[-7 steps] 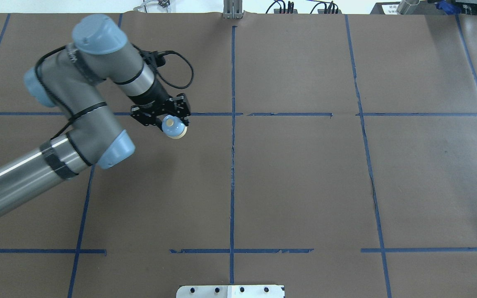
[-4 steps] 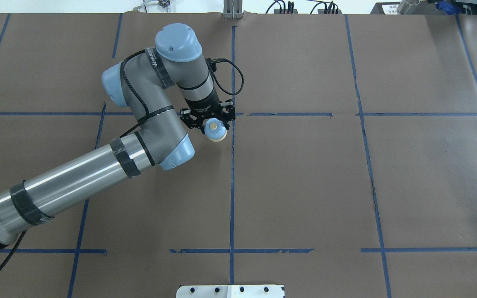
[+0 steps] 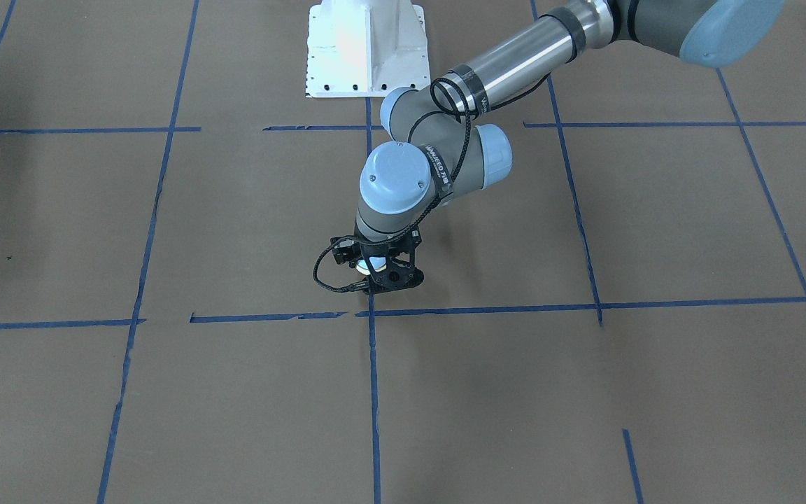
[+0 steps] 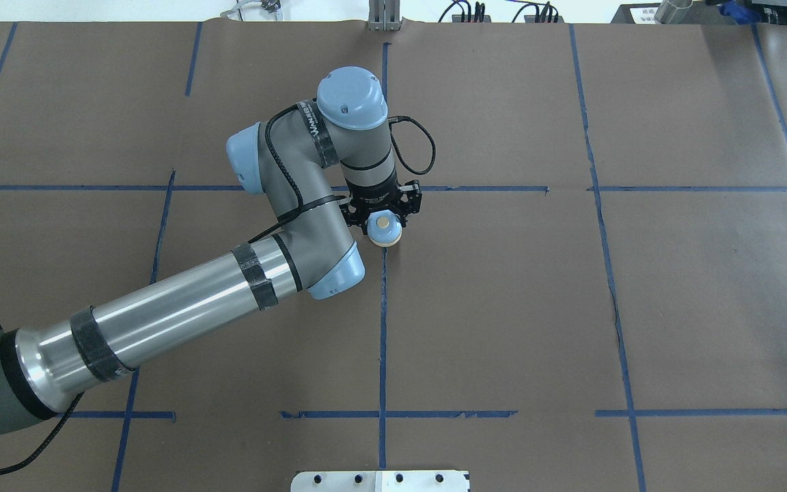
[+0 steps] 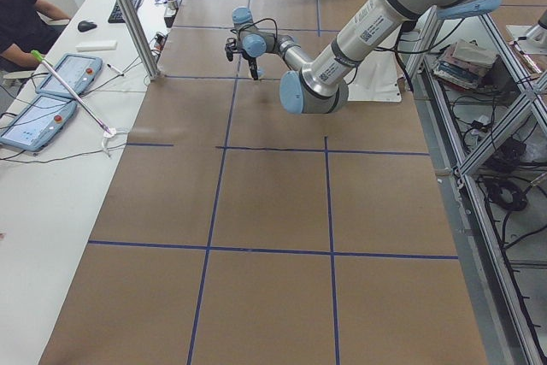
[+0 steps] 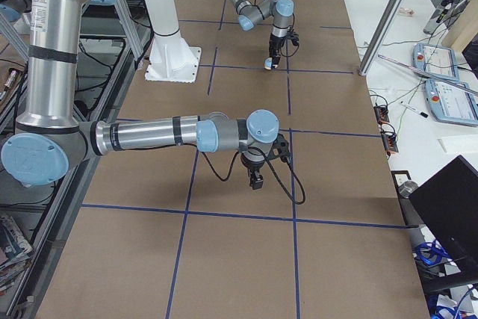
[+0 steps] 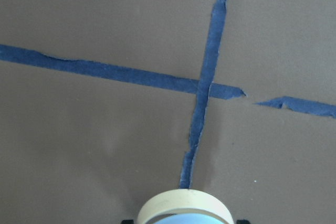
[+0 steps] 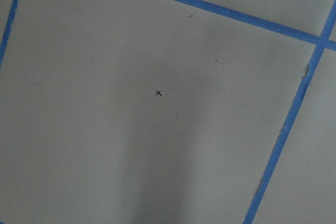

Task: Place and press bell with both arms
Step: 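Lower the bell onto the table and open the left gripper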

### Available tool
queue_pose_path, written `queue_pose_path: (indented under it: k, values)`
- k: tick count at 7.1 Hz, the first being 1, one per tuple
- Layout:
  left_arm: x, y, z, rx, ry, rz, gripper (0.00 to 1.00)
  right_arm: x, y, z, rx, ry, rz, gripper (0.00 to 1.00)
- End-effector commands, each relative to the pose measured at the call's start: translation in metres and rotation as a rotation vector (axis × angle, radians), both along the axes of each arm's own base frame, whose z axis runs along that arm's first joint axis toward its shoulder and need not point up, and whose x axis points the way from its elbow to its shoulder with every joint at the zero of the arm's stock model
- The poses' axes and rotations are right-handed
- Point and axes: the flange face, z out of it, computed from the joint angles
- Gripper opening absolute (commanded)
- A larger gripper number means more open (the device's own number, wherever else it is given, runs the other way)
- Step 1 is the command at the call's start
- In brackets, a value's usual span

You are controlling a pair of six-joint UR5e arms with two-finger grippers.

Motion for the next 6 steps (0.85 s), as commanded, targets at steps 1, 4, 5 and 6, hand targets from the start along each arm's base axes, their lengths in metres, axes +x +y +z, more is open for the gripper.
queue_pose_path:
  k: [1, 4, 5, 6]
  values:
    - [0.003, -0.001, -0.004, 0.013, -0.004, -0.01, 0.31, 0.0, 0.0, 0.0, 0.0, -0.002, 0.0, 1.0]
    - [0.015, 0.003, 0.003, 0.018, -0.029, -0.016, 0.66, 0.0, 0.0, 0.0, -0.002, -0.005, 0.0, 1.0]
    - [0.014, 0.003, 0.002, 0.023, -0.028, -0.013, 1.0, 0.0, 0.0, -0.001, -0.001, -0.005, 0.0, 1.0]
    - [0.013, 0.001, 0.001, 0.025, -0.026, -0.015, 1.0, 0.0, 0.0, -0.001, -0.001, -0.007, 0.0, 1.0]
